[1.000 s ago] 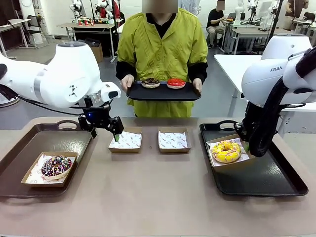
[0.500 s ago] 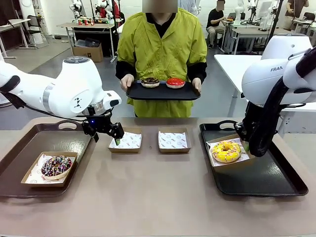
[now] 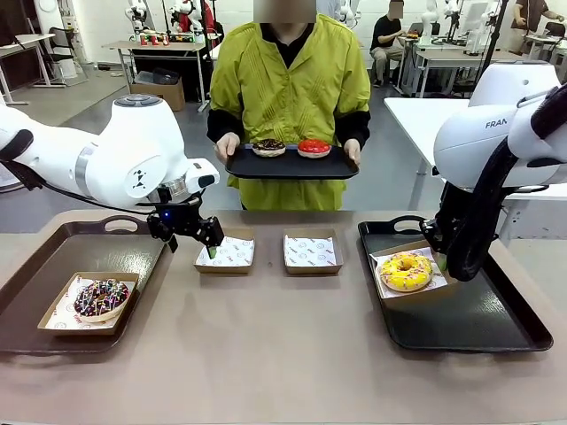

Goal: Individually package the donuts and arrange them on the tray.
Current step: Place the picked Paper togo box on the Handle tray while simultaneously picking up another Paper togo box from the table with the other hand.

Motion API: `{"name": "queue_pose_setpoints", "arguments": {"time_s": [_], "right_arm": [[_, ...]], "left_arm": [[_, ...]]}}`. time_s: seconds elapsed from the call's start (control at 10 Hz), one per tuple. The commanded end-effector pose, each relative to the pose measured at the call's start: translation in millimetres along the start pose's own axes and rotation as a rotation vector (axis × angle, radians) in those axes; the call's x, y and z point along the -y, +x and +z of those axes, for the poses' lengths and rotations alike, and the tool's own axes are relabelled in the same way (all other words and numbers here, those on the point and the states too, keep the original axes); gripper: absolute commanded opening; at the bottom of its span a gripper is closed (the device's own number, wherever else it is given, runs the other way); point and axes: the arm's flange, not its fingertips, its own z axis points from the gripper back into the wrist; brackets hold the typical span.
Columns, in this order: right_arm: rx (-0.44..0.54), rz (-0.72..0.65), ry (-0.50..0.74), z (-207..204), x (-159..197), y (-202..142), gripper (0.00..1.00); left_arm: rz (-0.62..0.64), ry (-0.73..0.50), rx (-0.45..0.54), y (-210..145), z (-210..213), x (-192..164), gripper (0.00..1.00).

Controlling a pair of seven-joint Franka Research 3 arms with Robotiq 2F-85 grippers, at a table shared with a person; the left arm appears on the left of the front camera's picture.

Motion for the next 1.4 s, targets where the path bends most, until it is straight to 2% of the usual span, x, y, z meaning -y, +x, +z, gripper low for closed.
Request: {"name": "queue_pose_setpoints", "arguments": {"time_s": [0.0, 0.3, 0.5, 0.8, 1.3], "right_arm": [[0.003, -0.001, 0.0, 1, 1, -1, 0.01], [0.006, 0.016, -0.005, -4, 4, -3, 0.01], [0.033, -0.005, -0.019, -12, 19, -11, 0.01], [0.079, 0.038, -0.009, -24, 42, -13, 0.01], [0.014, 0.091, 0.001, -53, 38, -8, 0.01]], "left_arm": [[0.005, -0.001, -0.005, -4, 1, 0, 0.98], [0.016, 0.005, 0.026, 7, -1, -6, 0.98], [0.079, -0.003, 0.018, 26, -1, -4, 0.98], [0.127, 0.02, -0.038, 52, -16, -2, 0.98], [0.184, 0.027, -0.108, 71, -37, -6, 0.98]]}}
